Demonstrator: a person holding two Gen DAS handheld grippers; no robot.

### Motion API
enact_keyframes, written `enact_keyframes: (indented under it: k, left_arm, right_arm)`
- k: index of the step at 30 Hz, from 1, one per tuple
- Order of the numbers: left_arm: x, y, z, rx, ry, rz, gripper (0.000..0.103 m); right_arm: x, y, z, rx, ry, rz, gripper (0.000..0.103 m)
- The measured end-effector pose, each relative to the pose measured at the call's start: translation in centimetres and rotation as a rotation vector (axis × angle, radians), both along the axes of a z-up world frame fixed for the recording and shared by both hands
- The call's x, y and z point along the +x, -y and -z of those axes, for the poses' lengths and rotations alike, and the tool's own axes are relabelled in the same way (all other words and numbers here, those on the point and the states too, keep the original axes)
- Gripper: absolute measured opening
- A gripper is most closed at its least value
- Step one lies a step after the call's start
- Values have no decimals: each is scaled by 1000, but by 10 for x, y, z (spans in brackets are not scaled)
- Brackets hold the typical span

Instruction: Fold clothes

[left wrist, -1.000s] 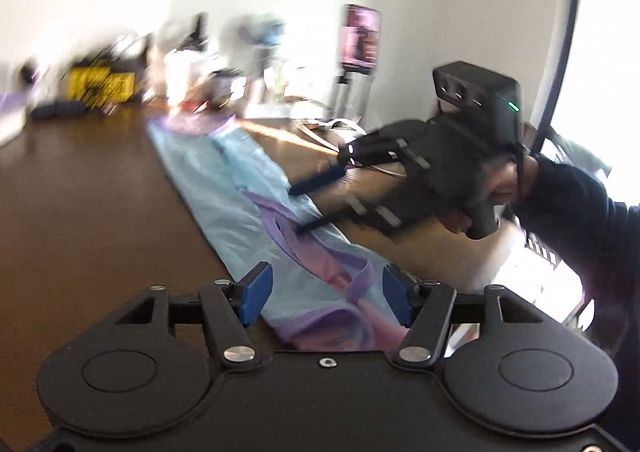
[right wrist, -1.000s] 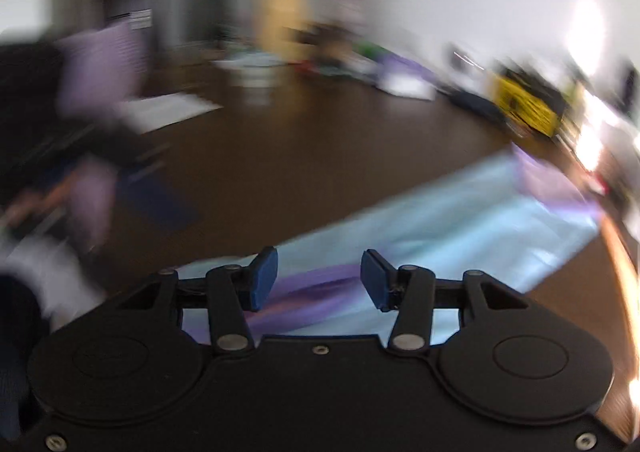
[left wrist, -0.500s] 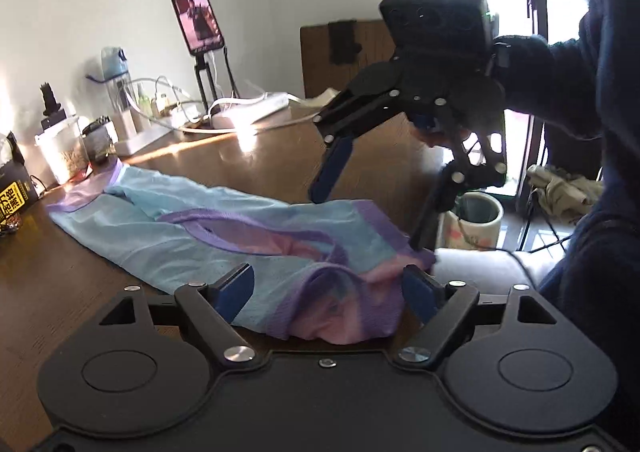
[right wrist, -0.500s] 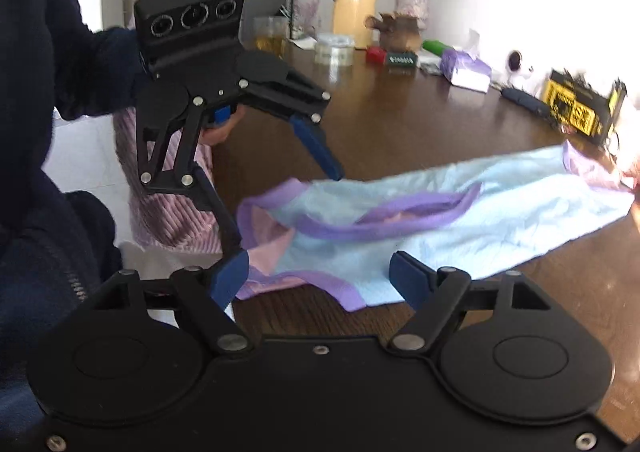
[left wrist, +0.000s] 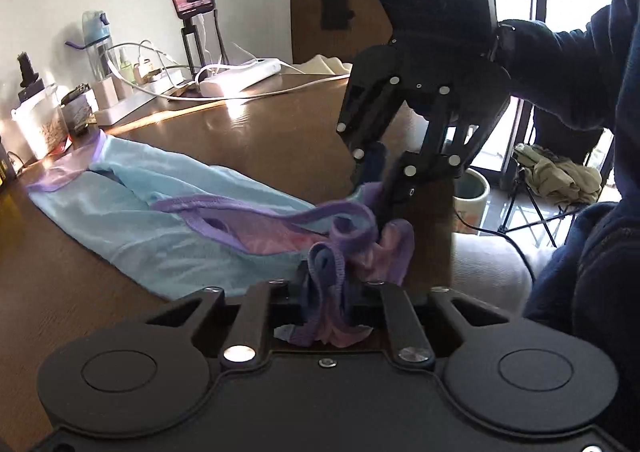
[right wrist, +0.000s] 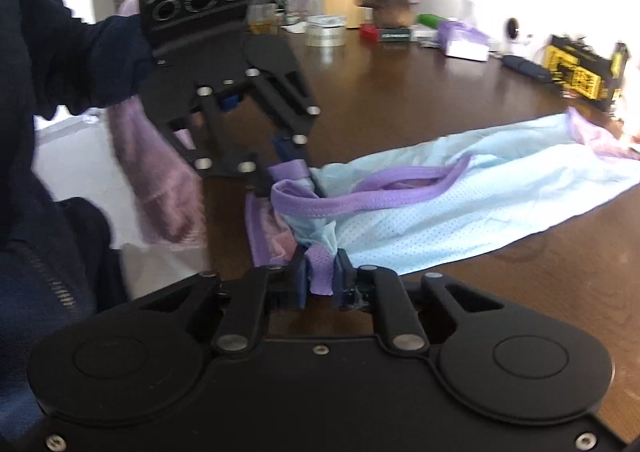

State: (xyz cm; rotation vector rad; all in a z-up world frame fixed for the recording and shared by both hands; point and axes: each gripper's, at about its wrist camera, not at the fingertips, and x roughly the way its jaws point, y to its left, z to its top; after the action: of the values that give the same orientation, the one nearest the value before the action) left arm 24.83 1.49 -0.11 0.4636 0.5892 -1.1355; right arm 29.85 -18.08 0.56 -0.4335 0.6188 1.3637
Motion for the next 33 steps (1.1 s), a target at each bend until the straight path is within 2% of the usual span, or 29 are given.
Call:
enact_keyframes:
  k: [2,6,11,15,20,28,29,30,31,33]
  left_arm:
    - [-9,-5,-8,-32,-33,49,12]
    - [15,-11,-23,-78,-12,10,12]
    - [74,-10,-32,-108,54,-100,12]
    - [119,-6,-24,-103,54,-198,12]
    - [148,3,-11,-92,83,-272,12]
    - [167,1,-2,-120,81,-396,13]
    - [170,2,-1,-118,80,-412,14]
    - [171,2,0,-116,74,-414,14]
    - [172,3,2,-113,68,-417,15]
    - [172,6,6,-95,74,-422,17]
  right_arm:
    - [-14,4,-5,6,-25,-54,12]
    - [-13,9,-19,47,-24,-67,12]
    - [32,10,-32,71,76,54,12]
    - [67,3,-25,58,119,144,12]
    - [98,-4,-11,51,122,221,12]
    - [119,-3,2,76,75,313,14]
    - [120,-4,2,77,74,323,21]
    - [121,-5,2,76,82,337,33]
    - [121,-5,1,70,102,357,40]
    - [119,-4,-2,60,152,402,68]
